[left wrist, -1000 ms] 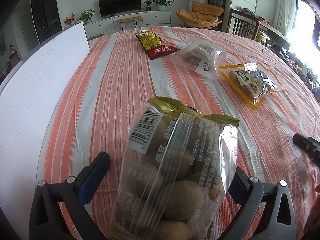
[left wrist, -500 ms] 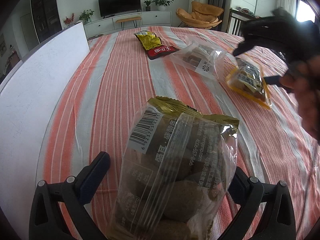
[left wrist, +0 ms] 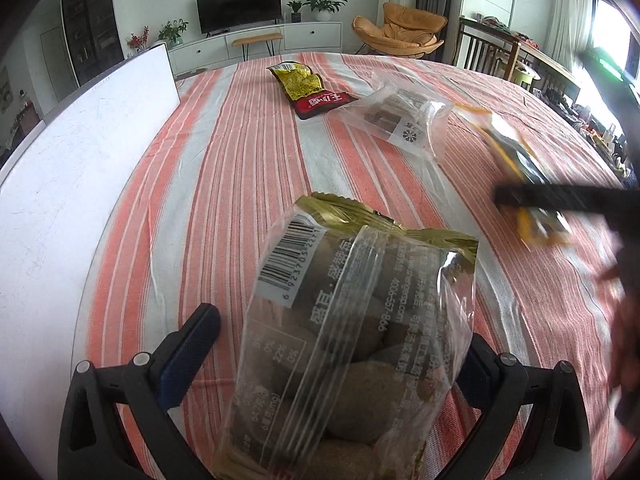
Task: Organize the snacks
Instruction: 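Grasp the yellow-bordered peanut packet with the right tool while the left tool holds the clear bag, then hold the peanut packet in the right tool while the left tool holds the clear bag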
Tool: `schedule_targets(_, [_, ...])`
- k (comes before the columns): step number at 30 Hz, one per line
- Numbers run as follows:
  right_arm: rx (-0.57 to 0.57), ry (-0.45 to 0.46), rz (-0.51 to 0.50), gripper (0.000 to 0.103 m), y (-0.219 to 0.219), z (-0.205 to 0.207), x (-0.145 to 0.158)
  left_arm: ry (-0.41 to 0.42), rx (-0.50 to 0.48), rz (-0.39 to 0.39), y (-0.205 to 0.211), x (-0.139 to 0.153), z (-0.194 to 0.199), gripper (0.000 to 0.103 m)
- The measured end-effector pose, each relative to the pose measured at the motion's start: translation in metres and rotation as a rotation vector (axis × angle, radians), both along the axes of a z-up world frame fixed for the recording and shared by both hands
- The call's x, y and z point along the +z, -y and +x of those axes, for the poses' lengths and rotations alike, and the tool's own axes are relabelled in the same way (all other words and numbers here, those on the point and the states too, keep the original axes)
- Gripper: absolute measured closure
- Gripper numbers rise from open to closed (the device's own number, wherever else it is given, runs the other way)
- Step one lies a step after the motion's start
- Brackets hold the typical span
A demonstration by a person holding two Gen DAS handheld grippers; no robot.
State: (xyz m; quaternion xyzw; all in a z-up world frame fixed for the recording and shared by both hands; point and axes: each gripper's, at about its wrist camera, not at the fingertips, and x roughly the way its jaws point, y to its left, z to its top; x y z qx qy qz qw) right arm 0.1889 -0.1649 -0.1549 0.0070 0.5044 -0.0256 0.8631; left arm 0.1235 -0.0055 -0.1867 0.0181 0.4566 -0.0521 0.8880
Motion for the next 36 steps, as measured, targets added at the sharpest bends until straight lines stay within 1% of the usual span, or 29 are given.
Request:
schedule_targets(3, [-0.008,0.035,0.02,0.029,0.014,-0.04,0.002,0.0,0.0,0.0,0.0,0.0,0.0,0.0])
schedule_targets(6, [-0.022,0.08,0.013,0.028,0.018,-0.078,0.001,0.0,0.0,0.0,0.0,0.0,0.0,0.0])
schedule_targets(8, [-0.01,0.112,-0.005,0.026,0.016,-0.095,0.0,0.0,0.0,0.0,0.0,0.0,0.0,0.0])
schedule_targets(10, [0.01,0.135,-0.027,0.023,0.012,-0.101,-0.002,0.0,0.0,-0.001,0.0,0.0,0.0,0.0])
schedule_targets(11, [0.01,0.146,-0.024,0.02,0.012,-0.101,-0.003,0.0,0.0,0.0,0.0,0.0,0.0,0.0])
schedule_targets(13, [0.009,0.14,0.002,0.017,0.018,-0.097,-0.003,0.0,0.0,0.0,0.0,0.0,0.0,0.0])
schedule_targets(14, [0.014,0.138,-0.001,0.016,0.017,-0.094,-0.003,0.0,0.0,0.0,0.0,0.0,0.0,0.0])
schedule_targets(36, [0.021,0.137,0.0,0.014,0.017,-0.094,-0.004,0.0,-0.001,-0.001,0.0,0.0,0.001,0.0])
